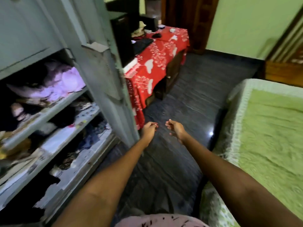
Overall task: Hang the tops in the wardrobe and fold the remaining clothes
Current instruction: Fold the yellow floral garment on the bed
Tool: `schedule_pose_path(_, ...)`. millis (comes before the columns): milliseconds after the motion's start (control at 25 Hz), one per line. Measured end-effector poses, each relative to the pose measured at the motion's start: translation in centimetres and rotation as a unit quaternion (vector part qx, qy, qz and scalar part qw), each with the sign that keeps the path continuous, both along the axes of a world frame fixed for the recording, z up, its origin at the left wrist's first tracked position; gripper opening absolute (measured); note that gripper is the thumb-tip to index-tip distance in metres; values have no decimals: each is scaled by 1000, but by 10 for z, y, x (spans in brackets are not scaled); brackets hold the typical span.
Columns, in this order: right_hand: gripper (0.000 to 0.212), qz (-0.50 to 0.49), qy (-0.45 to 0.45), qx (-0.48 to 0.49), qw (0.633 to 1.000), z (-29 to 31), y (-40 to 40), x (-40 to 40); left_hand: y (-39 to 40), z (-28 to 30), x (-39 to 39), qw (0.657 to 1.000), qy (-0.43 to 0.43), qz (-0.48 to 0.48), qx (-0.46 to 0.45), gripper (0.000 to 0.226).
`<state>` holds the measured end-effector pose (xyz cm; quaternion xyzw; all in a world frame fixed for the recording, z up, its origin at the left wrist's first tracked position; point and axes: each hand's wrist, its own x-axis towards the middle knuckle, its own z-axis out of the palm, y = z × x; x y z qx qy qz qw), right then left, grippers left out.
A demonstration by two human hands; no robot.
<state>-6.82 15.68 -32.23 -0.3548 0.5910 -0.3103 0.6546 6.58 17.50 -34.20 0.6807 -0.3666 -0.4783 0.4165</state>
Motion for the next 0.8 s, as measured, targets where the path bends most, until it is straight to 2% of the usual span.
schedule_pose_path(120,25,-122,2,-29,992,1,-20,-91,-42,5,-85,995,-22,-92,-17,20)
schedule_pose_path(280,23,-214,5,-31,976,10,-52,-185,-104,17,-175,980,-37,-193,-22,12)
schedule_pose_path(360,28,-267,0,-30,963,14,-74,-230,-144,16,-222,970,-44,-238,-13,16)
schedule_pose_path(520,40,-351,16,-39,935,22,-119,-305,-222,26,-309,939,-50,-340,-13,29)
schedule_pose_path(800,41,-498,19,-20,867,29,-195,-403,-347,48,-428,855,-65,-514,-1,27)
